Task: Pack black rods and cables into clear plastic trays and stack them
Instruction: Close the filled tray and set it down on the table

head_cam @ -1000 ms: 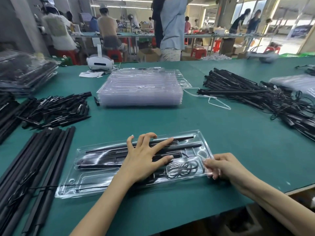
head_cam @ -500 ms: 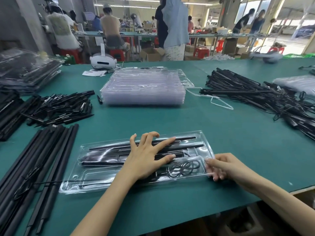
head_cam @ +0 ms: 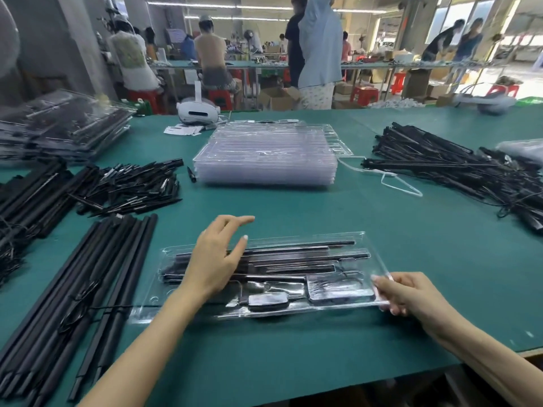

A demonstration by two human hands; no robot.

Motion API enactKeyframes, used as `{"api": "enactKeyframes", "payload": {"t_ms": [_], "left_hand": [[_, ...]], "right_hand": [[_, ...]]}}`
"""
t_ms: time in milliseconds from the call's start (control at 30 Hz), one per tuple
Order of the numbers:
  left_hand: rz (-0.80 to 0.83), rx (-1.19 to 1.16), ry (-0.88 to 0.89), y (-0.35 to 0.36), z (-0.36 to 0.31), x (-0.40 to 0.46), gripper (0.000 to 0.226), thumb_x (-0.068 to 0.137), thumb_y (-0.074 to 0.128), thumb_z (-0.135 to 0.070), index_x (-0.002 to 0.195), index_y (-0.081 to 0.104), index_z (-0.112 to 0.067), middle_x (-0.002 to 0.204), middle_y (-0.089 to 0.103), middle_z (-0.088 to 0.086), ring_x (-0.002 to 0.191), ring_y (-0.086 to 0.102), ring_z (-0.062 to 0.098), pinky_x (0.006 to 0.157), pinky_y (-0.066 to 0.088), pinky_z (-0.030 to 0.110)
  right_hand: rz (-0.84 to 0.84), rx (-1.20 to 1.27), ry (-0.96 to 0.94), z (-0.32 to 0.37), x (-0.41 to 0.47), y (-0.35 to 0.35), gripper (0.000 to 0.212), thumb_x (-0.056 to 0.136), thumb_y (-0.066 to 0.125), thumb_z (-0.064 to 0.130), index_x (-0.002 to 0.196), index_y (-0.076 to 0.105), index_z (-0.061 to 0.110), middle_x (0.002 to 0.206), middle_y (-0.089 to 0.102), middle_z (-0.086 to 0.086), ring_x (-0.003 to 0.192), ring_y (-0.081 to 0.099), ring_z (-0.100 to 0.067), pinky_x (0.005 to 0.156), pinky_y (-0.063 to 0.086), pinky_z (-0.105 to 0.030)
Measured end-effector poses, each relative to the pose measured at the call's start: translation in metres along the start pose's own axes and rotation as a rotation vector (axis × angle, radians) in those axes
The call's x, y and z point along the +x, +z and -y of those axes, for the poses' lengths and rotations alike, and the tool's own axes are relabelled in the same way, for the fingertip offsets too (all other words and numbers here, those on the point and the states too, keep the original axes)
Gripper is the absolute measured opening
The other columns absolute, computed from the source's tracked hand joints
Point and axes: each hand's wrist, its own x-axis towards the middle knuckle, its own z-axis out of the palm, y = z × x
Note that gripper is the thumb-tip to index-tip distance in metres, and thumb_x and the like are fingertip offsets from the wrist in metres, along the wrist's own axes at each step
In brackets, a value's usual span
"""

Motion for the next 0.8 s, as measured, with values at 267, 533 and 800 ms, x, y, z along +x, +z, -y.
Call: {"api": "enactKeyframes", "payload": {"t_ms": [267,533,800], "left_hand": [[0.269,0.471,-0.088,0.002,0.021,-0.008,0.037,0.099,0.03,-0.047,0.124,0.046,-0.026,0.118,0.047,-0.01,0.117,0.041,0.011,0.107,0.015,0.035],[0.329,0.46,-0.181,-0.004,0.019,0.016,0.037,0.095,0.038,-0.055,0.108,0.042,-0.021,0.11,0.048,-0.005,0.108,0.044,0.017,0.084,0.027,0.035],[0.492,0.213,-0.292,-0.016,0.008,0.041,0.057,0.067,0.056,-0.077,0.067,0.037,-0.023,0.057,0.039,-0.013,0.059,0.04,0.011,0.056,0.028,0.03]], "right_hand": [[-0.016,0.023,0.046,-0.001,0.0,0.002,0.035,0.093,0.058,0.016,0.067,0.055,-0.007,0.055,0.05,-0.017,0.047,0.06,-0.018,0.043,0.044,-0.013],[0.136,0.756,0.15,0.018,0.005,0.028,0.047,0.078,0.062,0.023,0.122,0.046,0.02,0.111,0.063,-0.023,0.102,0.064,-0.042,0.081,0.056,-0.047],[0.035,0.963,-0.004,0.046,0.045,0.08,0.031,0.069,0.062,0.008,0.099,0.058,0.01,0.086,0.068,0.005,0.091,0.062,-0.006,0.094,0.045,-0.028]]}}
